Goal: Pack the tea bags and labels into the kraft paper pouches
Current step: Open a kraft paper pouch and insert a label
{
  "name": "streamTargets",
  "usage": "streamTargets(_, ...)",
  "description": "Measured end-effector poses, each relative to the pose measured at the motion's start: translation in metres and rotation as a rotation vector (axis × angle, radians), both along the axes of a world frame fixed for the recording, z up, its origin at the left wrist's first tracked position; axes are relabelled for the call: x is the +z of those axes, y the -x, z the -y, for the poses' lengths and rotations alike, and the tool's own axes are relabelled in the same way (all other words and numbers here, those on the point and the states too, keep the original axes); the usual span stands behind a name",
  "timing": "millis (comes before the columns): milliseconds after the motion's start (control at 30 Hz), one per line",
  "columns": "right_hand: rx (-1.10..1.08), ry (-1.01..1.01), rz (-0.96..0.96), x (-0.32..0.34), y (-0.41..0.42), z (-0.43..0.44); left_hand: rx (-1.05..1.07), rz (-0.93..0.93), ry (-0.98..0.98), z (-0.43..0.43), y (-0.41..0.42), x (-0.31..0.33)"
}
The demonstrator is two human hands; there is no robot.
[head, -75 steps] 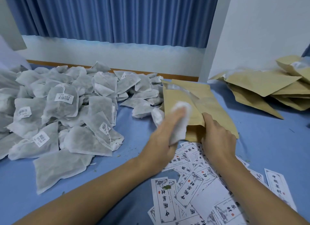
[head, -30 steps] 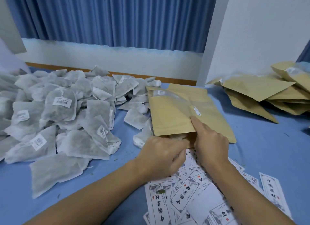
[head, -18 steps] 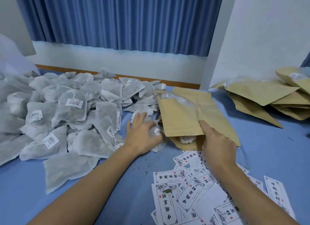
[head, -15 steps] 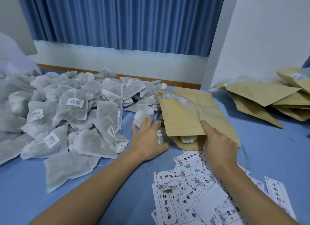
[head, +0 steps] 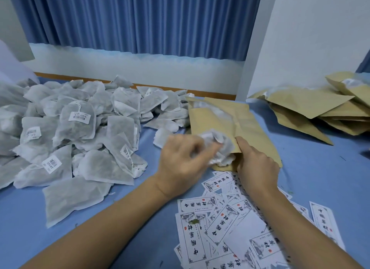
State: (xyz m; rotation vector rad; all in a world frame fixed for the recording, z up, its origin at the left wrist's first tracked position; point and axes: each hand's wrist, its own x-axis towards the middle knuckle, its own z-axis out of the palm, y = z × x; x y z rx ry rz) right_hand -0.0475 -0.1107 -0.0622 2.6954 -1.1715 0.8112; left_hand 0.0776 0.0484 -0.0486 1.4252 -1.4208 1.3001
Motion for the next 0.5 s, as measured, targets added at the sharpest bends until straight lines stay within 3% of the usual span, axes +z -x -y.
streamTargets(100,0.038,-0.026,-0.015,0.001,0.001,0.000,0.001,-0.027,-0.361,0.015,0.028,-0.013)
streamTargets(167,0.058,-0.047,0.008,0.001,0.002,0.000,0.083,-0.113,-0.503,0.026,0.038,-0.023)
streamTargets(367,0.092,-0.114,0.173,0.002,0.002,0.005,0.247,-0.294,-0.774,0.041,0.044,-0.028)
streamTargets(500,0.170,-0.120,0.329,0.003,0.002,0.004,0.274,-0.414,-0.779,0.063,0.042,-0.026)
